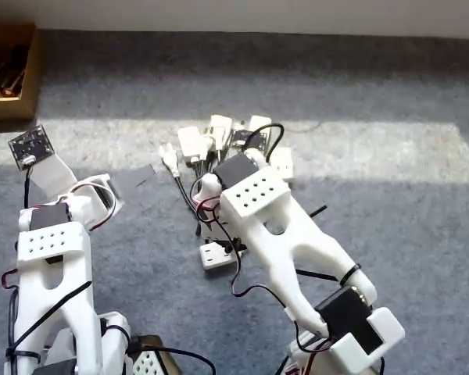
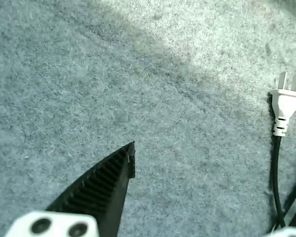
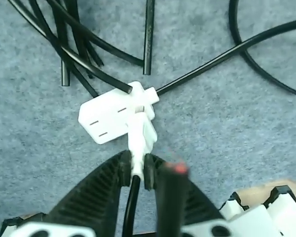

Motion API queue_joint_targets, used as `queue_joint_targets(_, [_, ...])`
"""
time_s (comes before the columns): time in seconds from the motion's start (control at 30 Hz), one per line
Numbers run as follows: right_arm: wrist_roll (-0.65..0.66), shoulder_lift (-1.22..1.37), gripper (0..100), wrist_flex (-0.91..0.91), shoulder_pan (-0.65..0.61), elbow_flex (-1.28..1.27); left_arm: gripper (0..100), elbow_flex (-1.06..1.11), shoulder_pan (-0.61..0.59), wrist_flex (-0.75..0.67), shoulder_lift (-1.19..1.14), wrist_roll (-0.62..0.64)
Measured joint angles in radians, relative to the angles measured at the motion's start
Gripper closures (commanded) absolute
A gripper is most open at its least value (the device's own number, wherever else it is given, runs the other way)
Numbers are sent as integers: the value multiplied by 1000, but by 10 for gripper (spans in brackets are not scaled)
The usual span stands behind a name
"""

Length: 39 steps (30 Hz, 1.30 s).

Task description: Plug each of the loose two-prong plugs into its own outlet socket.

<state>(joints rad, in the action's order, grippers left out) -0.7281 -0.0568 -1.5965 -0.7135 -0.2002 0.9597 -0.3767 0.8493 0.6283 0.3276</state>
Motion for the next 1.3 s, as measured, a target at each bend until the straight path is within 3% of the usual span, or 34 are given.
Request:
queue_joint_targets(0.23, [0,0,993,-3,-52,0,441,0,0,0,0,0])
queue_joint_targets(1.3, [0,0,993,17,-52,0,441,0,0,0,0,0])
